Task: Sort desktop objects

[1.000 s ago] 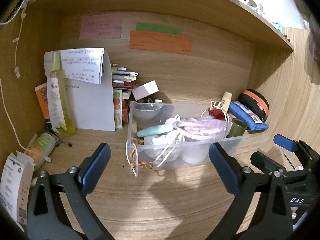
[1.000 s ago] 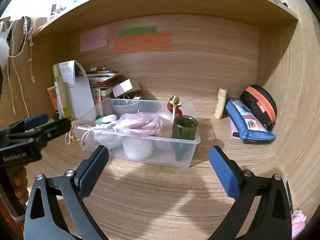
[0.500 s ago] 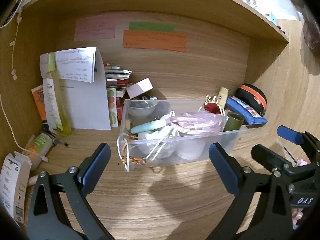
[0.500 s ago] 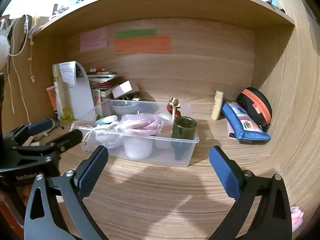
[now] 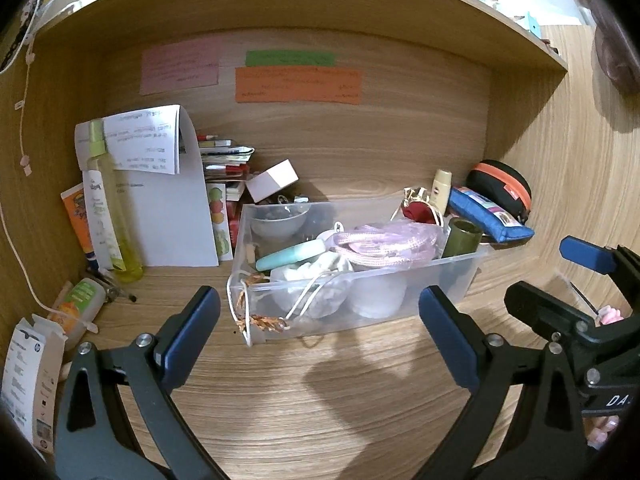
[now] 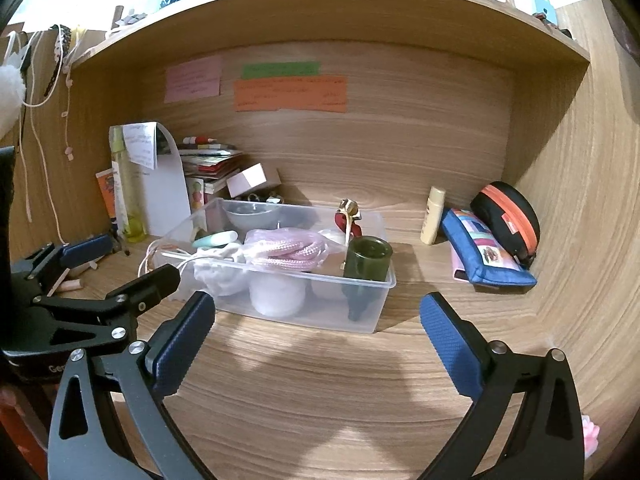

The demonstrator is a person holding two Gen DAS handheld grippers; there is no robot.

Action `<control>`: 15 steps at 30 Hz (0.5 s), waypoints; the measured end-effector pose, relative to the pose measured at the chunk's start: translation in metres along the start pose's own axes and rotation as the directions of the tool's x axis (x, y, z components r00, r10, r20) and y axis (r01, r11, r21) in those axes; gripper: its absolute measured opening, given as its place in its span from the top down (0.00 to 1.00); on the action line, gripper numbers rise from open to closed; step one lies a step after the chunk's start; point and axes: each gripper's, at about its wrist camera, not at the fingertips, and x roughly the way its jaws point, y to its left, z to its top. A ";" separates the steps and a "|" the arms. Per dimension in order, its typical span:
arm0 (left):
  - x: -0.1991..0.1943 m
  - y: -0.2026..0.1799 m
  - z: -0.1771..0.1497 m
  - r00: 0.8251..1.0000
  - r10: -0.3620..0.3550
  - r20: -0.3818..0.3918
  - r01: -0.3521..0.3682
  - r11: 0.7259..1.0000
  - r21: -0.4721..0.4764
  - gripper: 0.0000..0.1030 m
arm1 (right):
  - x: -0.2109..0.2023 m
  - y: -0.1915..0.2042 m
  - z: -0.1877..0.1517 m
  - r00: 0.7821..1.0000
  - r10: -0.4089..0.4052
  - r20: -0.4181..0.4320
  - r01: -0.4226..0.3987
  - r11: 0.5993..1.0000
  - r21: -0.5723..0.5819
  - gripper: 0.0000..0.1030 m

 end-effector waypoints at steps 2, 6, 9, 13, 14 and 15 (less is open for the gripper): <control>0.000 -0.001 0.000 1.000 0.000 0.001 0.000 1.000 0.007 0.02 | -0.001 0.000 0.000 1.000 -0.002 0.000 0.002 1.000 0.000 0.01; -0.001 -0.002 -0.001 1.000 -0.003 0.003 0.003 1.000 0.009 0.02 | -0.001 0.000 0.000 1.000 -0.001 -0.001 0.001 1.000 0.001 0.01; 0.000 -0.002 -0.001 1.000 -0.004 0.003 0.004 1.000 0.011 0.02 | -0.002 -0.001 -0.001 1.000 0.000 0.001 0.000 1.000 0.002 0.01; 0.000 -0.002 0.000 1.000 -0.007 0.002 0.007 1.000 0.011 0.02 | -0.002 -0.001 -0.002 1.000 0.003 -0.004 -0.003 1.000 0.008 0.01; 0.000 -0.002 0.000 1.000 -0.006 0.002 0.006 1.000 0.011 0.02 | -0.002 -0.001 -0.003 1.000 0.005 -0.004 -0.005 1.000 0.010 0.01; 0.000 -0.002 0.000 1.000 -0.006 0.002 0.006 1.000 0.011 0.02 | -0.003 -0.001 -0.003 1.000 0.005 -0.005 -0.005 1.000 0.010 0.01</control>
